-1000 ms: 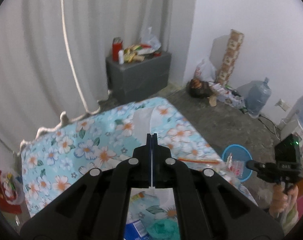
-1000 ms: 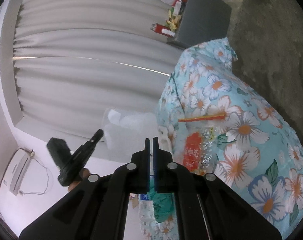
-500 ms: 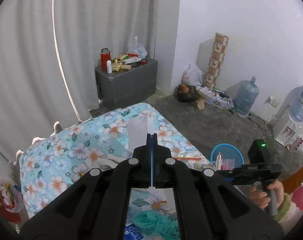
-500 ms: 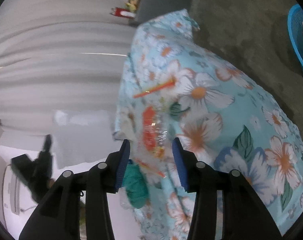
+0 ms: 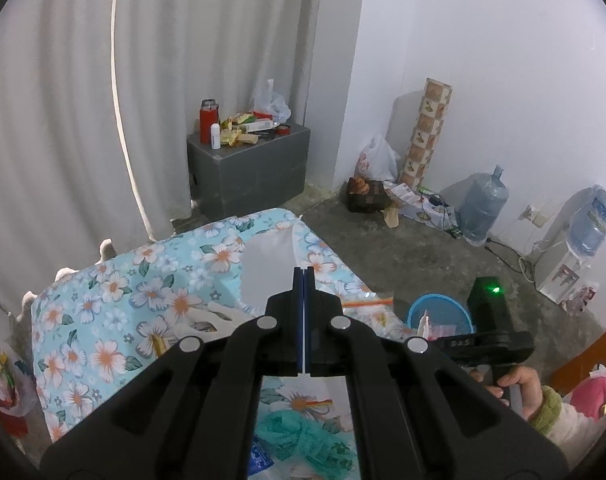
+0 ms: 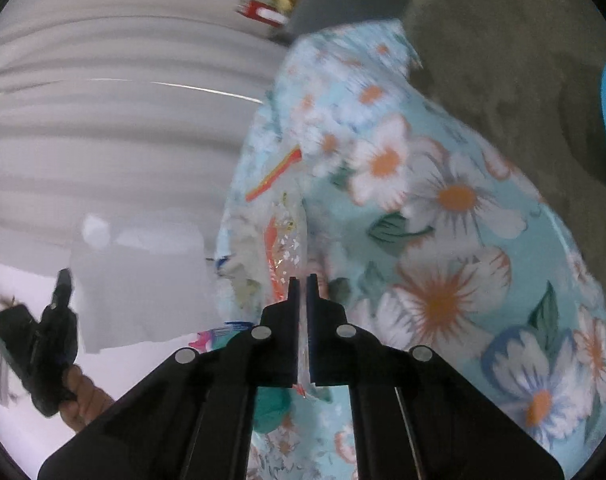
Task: Collect trash
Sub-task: 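Carry the zip bag and white paper over the wastebasket and open both grippers, then move both open grippers back over the floral bed cover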
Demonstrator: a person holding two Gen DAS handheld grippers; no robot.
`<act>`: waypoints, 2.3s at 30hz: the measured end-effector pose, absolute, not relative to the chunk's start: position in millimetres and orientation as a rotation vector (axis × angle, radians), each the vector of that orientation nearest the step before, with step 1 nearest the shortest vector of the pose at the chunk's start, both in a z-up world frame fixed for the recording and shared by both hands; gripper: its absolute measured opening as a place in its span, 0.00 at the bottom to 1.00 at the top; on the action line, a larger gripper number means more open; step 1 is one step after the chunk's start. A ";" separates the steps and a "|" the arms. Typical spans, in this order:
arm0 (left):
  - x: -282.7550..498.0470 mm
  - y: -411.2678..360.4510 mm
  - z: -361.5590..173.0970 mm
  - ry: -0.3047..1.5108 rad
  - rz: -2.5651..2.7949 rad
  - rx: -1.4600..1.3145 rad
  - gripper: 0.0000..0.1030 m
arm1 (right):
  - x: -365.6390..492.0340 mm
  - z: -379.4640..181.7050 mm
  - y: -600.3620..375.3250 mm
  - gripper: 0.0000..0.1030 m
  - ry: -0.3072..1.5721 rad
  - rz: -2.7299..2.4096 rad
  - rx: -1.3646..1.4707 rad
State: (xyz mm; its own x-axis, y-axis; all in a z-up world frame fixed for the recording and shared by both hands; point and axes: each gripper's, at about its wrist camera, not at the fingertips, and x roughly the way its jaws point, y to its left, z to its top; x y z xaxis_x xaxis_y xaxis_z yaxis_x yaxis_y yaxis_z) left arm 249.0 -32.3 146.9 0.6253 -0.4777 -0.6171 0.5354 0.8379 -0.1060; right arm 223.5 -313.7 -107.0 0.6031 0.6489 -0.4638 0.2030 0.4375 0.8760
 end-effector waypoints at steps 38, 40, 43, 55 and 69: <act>208.0 -483.8 -60.9 1.104 -1.181 0.288 0.00 | 18.4 -180.6 -580.8 0.03 0.684 -0.692 0.968; 212.8 -499.9 -86.7 1.158 -1.168 0.317 0.00 | 26.0 -198.2 -588.1 0.05 0.702 -0.699 0.986; 217.7 -517.7 -127.8 1.222 -1.099 0.406 0.25 | 39.8 -236.0 -604.5 0.27 0.741 -0.693 1.050; 232.4 -484.8 -98.8 1.159 -0.952 0.439 0.57 | 30.3 -291.2 -605.7 0.53 0.834 -0.763 1.166; 173.7 -295.4 72.3 0.897 -0.948 0.290 0.79 | 42.9 -103.8 -488.7 0.73 0.701 -0.555 0.826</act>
